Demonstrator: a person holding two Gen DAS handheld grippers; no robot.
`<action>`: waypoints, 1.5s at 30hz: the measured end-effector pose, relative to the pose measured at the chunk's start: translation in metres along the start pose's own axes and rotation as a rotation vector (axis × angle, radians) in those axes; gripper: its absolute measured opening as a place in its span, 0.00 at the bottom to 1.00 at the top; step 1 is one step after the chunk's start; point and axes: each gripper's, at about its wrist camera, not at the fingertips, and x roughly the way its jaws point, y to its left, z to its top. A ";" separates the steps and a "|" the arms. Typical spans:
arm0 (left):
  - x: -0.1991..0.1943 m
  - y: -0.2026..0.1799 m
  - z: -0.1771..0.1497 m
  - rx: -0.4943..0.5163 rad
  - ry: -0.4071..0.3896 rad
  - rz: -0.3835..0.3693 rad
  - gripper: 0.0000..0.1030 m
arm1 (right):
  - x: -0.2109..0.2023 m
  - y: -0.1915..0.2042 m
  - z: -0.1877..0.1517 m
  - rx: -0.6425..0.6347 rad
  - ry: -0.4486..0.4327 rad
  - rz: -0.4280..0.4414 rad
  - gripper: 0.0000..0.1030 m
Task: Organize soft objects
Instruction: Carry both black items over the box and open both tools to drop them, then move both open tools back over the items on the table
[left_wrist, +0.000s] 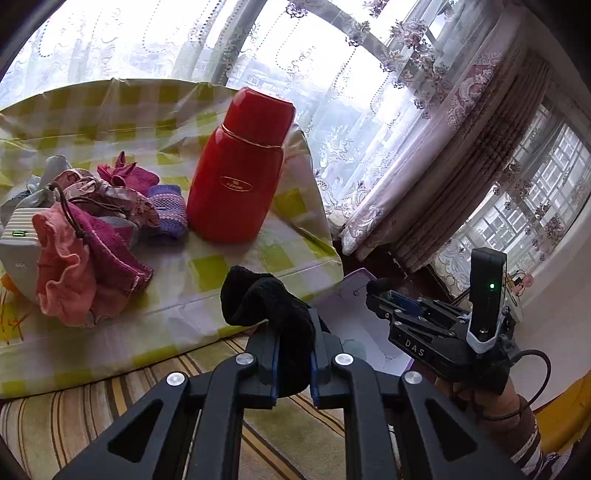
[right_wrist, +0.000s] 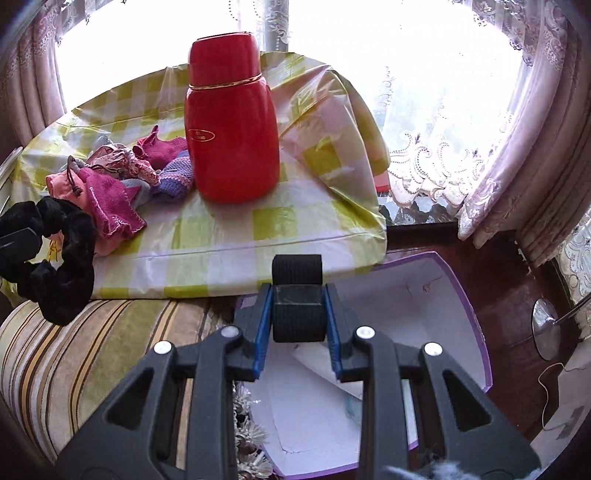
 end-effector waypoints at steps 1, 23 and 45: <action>0.008 -0.008 -0.002 0.006 0.017 -0.024 0.12 | -0.001 -0.006 -0.002 0.013 0.003 -0.009 0.30; -0.015 0.021 -0.012 0.022 -0.014 0.056 0.71 | 0.006 0.015 0.003 -0.010 -0.007 0.092 0.77; -0.126 0.250 0.052 -0.259 -0.252 0.377 0.71 | 0.022 0.149 0.104 -0.211 -0.039 0.321 0.77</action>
